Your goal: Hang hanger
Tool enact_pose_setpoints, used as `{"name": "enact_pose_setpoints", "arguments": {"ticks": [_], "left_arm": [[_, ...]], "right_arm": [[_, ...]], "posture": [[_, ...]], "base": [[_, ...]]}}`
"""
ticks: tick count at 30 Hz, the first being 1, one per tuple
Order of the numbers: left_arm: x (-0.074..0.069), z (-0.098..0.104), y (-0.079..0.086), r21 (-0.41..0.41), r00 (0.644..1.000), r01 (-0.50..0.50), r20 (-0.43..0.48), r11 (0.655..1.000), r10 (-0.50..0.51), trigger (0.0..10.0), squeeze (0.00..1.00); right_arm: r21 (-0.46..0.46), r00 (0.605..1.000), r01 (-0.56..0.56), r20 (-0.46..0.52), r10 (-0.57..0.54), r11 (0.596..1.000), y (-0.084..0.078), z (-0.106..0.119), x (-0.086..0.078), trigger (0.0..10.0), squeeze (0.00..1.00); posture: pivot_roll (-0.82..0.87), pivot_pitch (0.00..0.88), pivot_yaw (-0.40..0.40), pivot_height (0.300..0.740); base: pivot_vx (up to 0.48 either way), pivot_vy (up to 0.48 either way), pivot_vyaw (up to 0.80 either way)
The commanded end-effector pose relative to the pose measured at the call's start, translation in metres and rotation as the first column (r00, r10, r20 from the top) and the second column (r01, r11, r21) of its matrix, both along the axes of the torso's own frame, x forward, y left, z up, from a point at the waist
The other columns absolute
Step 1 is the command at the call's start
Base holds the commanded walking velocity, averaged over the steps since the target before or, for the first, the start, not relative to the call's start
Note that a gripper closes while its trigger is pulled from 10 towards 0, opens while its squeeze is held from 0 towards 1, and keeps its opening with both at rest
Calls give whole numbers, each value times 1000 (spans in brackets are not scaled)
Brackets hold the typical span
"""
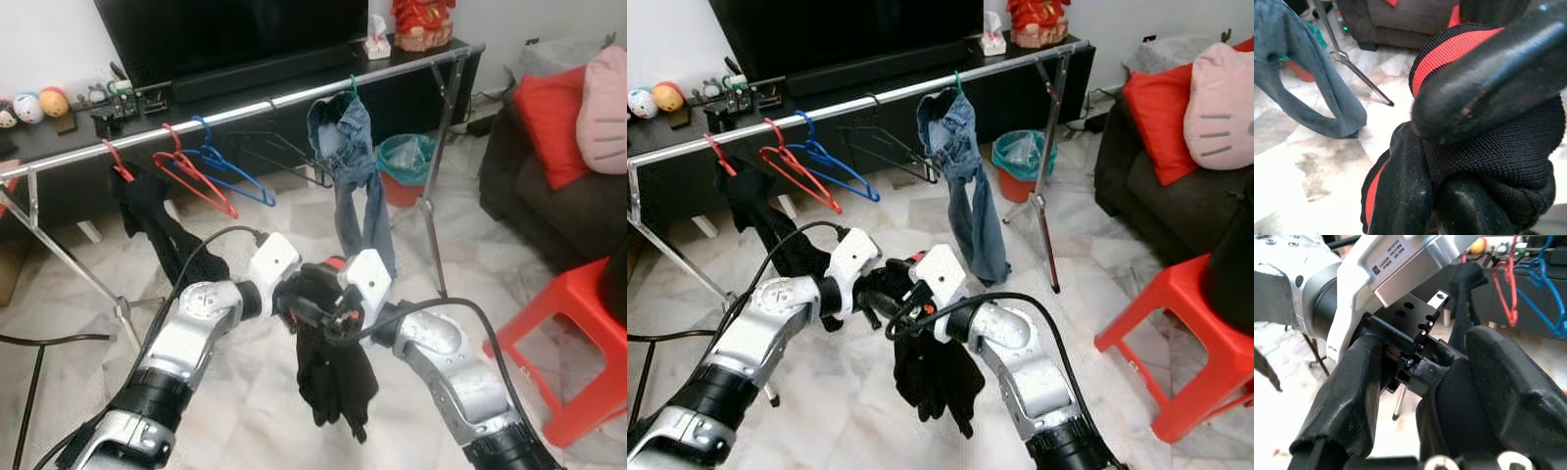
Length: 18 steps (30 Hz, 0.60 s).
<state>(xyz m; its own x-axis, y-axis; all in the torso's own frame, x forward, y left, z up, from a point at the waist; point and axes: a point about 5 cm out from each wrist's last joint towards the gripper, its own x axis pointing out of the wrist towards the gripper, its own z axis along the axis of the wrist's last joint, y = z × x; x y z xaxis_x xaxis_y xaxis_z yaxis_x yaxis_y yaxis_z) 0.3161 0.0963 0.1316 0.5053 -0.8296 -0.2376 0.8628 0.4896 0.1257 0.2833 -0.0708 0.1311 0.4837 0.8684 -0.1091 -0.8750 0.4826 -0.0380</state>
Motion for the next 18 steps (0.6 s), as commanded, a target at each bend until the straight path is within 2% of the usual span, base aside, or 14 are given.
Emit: {"name": "enact_pose_setpoints", "arguments": {"ticks": [1,3,5,7,8,10,11,13,15,17,18], "left_arm": [[-11,6,-16,-2,992,127,14,992,-127,10000,0],[-11,6,-17,-4,993,120,11,993,-120,10000,0],[-6,6,-18,3,998,61,27,998,-61,10000,0],[4,5,-17,11,998,-45,34,999,45,10000,0],[15,4,-14,4,986,-166,23,986,166,10000,0],[20,4,-13,-5,972,-235,10,972,235,10000,0],[26,5,-9,-30,946,-323,-34,946,322,10000,0],[34,8,-4,-53,909,-415,-44,908,414,10000,0],[37,6,-1,-69,881,-467,-119,881,458,10000,0],[40,5,4,-53,844,-528,-143,848,517,10000,0],[40,4,5,-49,837,-538,-152,842,526,10000,0]], "right_arm": [[-28,997,77,-4,-77,997,-6,-2,7,10000,0],[-30,998,66,-18,-66,997,-5,-3,6,10000,0],[-53,1000,23,-17,-24,998,-2,-5,2,10000,0],[-85,1000,4,-24,-6,996,-3,-9,-1,10000,0],[-137,1000,-2,-28,-2,991,-5,-15,-3,10000,0],[-168,1000,-1,-28,-4,986,-6,-18,-3,10000,0],[-181,999,8,-31,-14,984,-8,-20,-3,10000,0],[-214,998,57,-19,-62,975,-13,-23,0,10000,0],[-236,993,115,-1,-118,965,-16,-25,5,10000,0],[-219,982,185,3,-189,958,-19,-25,11,10000,0],[-213,979,198,3,-202,957,-19,-25,12,10000,0]], "posture": [[110,23,123,740],[111,18,122,740],[108,16,123,740],[108,16,123,740],[106,17,125,740],[105,18,126,740],[103,20,128,740],[100,21,130,740],[100,21,130,740],[102,27,132,740],[104,28,132,740]], "base": [[0,0,0],[0,0,0],[0,0,0],[0,0,0],[0,0,0],[0,0,0],[0,0,0],[0,0,0],[0,0,0],[0,0,0],[0,0,0]]}}
